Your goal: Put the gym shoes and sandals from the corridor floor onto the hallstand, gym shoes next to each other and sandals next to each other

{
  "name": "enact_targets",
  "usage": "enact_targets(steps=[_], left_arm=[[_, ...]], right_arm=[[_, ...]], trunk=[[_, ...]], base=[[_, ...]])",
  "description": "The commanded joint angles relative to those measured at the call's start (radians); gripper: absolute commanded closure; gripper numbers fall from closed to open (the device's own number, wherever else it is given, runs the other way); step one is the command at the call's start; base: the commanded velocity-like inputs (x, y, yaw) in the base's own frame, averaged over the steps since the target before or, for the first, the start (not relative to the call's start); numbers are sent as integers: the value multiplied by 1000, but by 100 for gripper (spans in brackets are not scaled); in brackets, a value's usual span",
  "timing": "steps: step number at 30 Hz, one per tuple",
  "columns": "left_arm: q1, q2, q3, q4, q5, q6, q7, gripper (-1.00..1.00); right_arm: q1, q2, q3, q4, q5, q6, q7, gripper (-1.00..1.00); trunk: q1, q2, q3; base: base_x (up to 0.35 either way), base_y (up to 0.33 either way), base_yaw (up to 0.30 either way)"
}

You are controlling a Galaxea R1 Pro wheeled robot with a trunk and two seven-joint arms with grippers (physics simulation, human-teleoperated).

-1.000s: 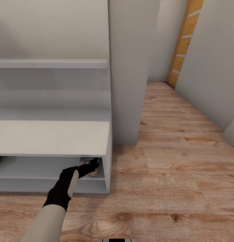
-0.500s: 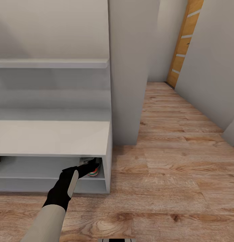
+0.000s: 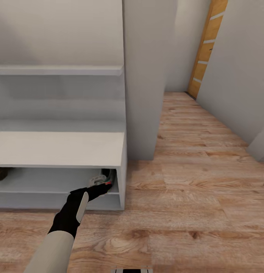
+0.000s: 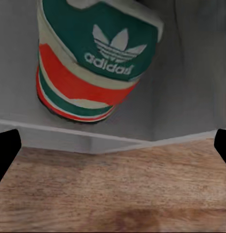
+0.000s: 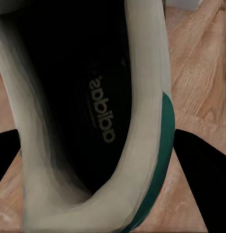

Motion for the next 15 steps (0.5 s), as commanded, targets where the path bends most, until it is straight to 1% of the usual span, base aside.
enact_targets(steps=[1, 10, 12, 15], left_arm=[[-1, -1, 4, -1, 8, 7, -1, -100], [-1, -1, 4, -1, 8, 7, -1, -100], [-1, -1, 4, -1, 8, 7, -1, -100], [-1, -1, 4, -1, 8, 7, -1, -100]], right_arm=[[-1, 0, -3, -1, -9, 6, 2, 100], [-1, 0, -3, -1, -9, 6, 2, 100], [-1, 0, -3, -1, -9, 5, 2, 100], [-1, 0, -3, -1, -9, 6, 2, 100]], trunk=[[-1, 0, -1], [-1, 0, -1], [-1, 0, -1], [-1, 0, -1]], base=[[-334, 0, 0], [-338, 2, 0], [-315, 60, 0], [-269, 145, 0]])
